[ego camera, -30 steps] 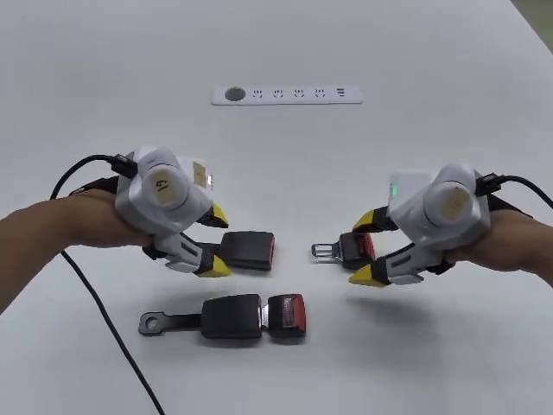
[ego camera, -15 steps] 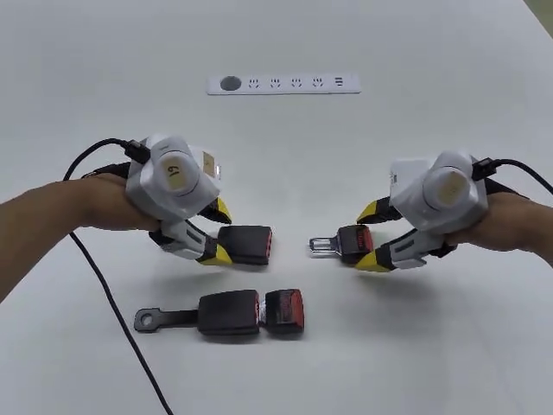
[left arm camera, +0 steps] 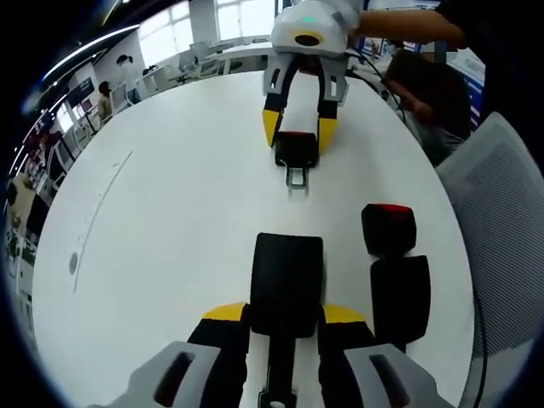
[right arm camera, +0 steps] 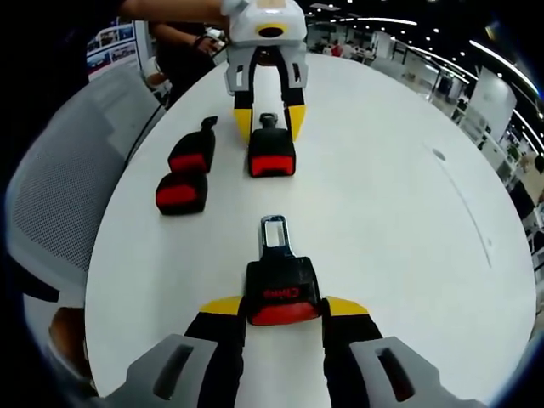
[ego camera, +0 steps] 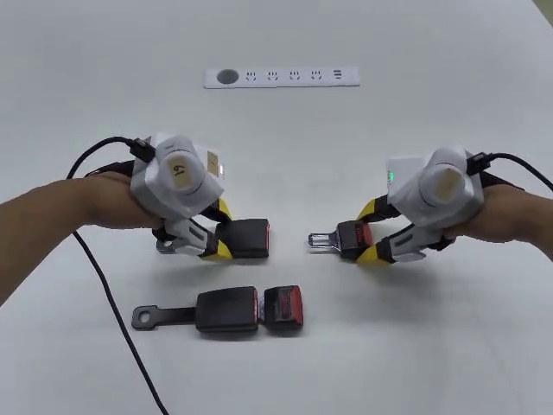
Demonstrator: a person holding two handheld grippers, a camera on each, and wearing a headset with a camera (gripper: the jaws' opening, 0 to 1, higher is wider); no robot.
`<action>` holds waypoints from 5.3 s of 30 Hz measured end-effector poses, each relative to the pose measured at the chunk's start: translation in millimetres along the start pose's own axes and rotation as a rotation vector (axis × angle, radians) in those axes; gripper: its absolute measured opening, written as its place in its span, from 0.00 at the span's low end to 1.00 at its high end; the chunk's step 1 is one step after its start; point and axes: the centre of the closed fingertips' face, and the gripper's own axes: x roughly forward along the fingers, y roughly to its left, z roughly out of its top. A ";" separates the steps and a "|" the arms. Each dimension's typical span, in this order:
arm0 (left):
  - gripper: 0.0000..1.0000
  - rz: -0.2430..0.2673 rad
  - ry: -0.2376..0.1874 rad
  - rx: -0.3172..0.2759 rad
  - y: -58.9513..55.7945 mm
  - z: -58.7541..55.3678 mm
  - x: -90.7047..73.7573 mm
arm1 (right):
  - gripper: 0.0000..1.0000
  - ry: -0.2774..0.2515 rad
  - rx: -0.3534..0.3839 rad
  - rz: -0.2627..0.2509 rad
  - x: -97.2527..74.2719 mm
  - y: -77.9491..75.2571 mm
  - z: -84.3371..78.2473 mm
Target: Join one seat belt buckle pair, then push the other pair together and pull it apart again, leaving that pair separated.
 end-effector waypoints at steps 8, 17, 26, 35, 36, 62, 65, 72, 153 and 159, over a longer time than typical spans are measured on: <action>0.32 0.002 0.000 -0.006 -2.4 0.2 1.9 | 0.31 0.009 -0.006 0.013 0.8 0.7 -0.9; 0.32 -0.001 -0.005 0.001 1.0 -3.5 4.8 | 0.31 0.008 0.002 0.022 4.9 0.5 3.4; 0.31 -0.017 -0.018 -0.011 -0.6 -1.0 5.0 | 0.31 -0.004 0.004 0.023 11.3 -2.3 16.3; 0.31 -0.029 -0.016 -0.020 -0.4 -1.6 6.5 | 0.31 -0.012 -0.001 0.026 17.6 -5.7 27.0; 0.31 -0.030 -0.015 -0.020 -0.5 -1.6 6.6 | 0.31 -0.013 -0.002 0.028 17.9 -4.6 27.7; 0.31 -0.037 -0.016 -0.019 0.7 -3.6 8.7 | 0.31 -0.042 -0.016 0.046 36.1 2.1 57.6; 0.31 -0.036 -0.020 -0.013 1.1 -4.5 9.6 | 0.31 -0.051 -0.018 0.049 38.7 2.7 61.5; 0.31 -0.032 -0.013 -0.005 1.1 -4.0 9.4 | 0.30 -0.025 -0.061 0.037 39.2 0.6 60.3; 0.33 -0.029 0.032 -0.002 -1.6 -5.9 14.0 | 0.30 -0.003 -0.049 0.037 35.4 -0.2 47.4; 0.33 -0.028 0.031 -0.002 -2.2 -5.7 14.1 | 0.31 0.019 -0.054 0.034 28.9 -1.9 37.3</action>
